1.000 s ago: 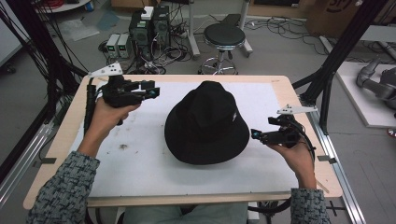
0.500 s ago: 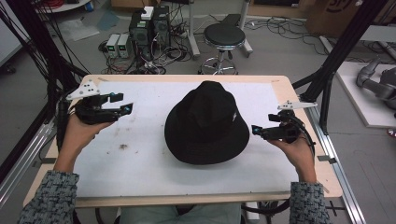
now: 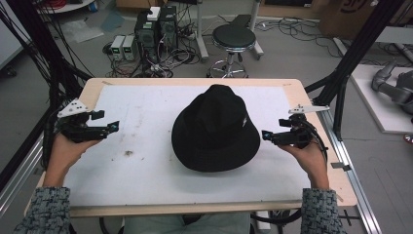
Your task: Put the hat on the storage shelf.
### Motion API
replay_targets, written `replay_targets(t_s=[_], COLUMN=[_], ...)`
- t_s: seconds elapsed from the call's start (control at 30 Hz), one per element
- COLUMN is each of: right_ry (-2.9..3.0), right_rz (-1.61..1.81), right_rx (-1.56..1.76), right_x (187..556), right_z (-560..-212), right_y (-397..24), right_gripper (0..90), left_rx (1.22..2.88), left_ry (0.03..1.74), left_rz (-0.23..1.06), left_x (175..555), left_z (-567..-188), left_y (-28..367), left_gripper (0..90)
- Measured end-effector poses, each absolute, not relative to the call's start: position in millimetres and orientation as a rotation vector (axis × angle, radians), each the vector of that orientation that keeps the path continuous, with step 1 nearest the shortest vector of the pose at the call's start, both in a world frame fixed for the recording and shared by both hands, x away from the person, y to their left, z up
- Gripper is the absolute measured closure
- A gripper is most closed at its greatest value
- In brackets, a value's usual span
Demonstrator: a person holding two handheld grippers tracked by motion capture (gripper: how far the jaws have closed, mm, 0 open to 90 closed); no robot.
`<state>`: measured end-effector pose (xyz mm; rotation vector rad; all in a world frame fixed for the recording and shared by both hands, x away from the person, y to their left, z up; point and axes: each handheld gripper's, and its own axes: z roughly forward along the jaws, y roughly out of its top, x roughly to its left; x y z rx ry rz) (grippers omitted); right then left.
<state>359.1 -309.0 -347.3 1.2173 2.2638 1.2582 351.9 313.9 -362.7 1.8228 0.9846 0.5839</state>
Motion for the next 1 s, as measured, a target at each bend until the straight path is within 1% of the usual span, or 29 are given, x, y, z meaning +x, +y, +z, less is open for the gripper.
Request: replay_targets(t_s=[0.2, 0.3, 0.5, 1.0], right_ry=[2.261, 2.265, 2.276, 2.279], right_rz=[1.252, 1.251, 1.233, 1.229], right_rx=[1.22, 1.22, 1.219, 1.23], right_x=[357.1, 357.0, 360.4, 360.2], right_z=[-346.3, -345.7, -347.8, -348.1], right_y=[-309.9, -308.9, -306.3, -307.1], right_gripper=[6.4, 6.4, 6.4, 6.4], left_rx=[1.857, 1.845, 1.87, 1.879], left_ry=[1.024, 1.02, 1.009, 1.013], left_rz=[0.59, 0.582, 0.566, 0.572], left_x=[346.7, 346.2, 345.9, 347.0], left_z=[-368.8, -369.3, -372.7, -373.0], left_y=[323.0, 322.4, 318.0, 315.8], left_gripper=[24.1, 24.1, 24.0, 23.9])
